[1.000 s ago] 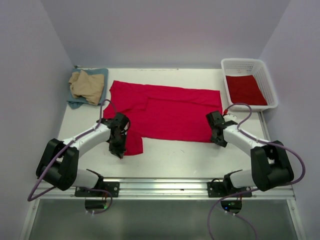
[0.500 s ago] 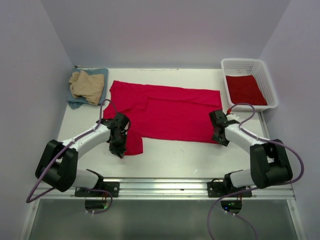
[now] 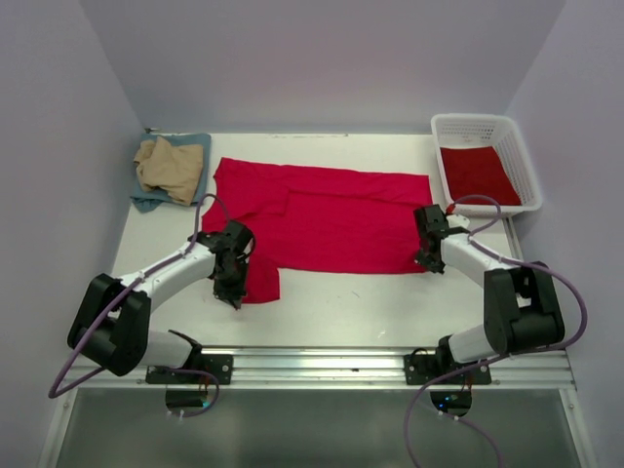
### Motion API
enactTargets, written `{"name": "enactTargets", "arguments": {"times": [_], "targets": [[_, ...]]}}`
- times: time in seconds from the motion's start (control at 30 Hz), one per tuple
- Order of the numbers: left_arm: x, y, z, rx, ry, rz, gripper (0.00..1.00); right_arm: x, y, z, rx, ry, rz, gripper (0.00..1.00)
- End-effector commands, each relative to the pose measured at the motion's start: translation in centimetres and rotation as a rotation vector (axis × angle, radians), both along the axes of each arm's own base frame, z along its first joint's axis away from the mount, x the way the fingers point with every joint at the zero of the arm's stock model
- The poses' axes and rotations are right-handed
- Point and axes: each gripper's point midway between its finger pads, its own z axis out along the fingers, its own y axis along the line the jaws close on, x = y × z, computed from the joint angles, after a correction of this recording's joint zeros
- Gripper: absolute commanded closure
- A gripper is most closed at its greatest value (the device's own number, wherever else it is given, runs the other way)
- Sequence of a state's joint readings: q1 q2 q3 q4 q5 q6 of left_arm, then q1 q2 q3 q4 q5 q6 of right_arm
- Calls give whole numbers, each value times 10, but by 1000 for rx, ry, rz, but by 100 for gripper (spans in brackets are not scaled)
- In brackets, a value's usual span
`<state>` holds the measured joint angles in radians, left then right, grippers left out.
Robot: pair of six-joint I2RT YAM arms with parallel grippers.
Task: Fold and stack the t-shirts
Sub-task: Fold the tshirt
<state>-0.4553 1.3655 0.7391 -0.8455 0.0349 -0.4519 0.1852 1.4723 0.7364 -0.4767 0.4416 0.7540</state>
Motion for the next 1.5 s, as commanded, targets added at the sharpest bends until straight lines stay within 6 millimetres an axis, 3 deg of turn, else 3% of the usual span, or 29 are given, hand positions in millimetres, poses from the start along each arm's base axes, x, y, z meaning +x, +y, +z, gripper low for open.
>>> {"name": "enactTargets", "arguments": {"times": [0.0, 0.07, 0.27, 0.3, 0.47, 0.77, 1.1, 1.23, 1.47], "targets": [[7, -6, 10, -37, -58, -13, 100, -15, 5, -5, 54, 24, 4, 100], [8, -5, 16, -33, -79, -7, 100, -16, 5, 13, 61, -26, 14, 100], [43, -6, 75, -57, -306, 57, 100, -13, -2, 60, 33, -139, 26, 100], [52, -6, 90, -66, -360, 72, 100, -11, -4, 66, 20, -154, 22, 100], [88, 11, 117, 16, -525, 129, 100, 6, -9, 77, -25, -168, 17, 100], [164, 35, 127, 81, -669, 240, 100, 47, -23, 67, -128, -125, -36, 100], [228, 49, 144, 59, -756, 303, 100, 80, -38, 59, -165, -87, -81, 100], [248, 48, 145, 66, -772, 289, 100, 95, -36, 67, -157, -114, -82, 100], [278, 49, 126, 79, -745, 281, 100, 124, -34, 88, -160, -153, -80, 100]]}}
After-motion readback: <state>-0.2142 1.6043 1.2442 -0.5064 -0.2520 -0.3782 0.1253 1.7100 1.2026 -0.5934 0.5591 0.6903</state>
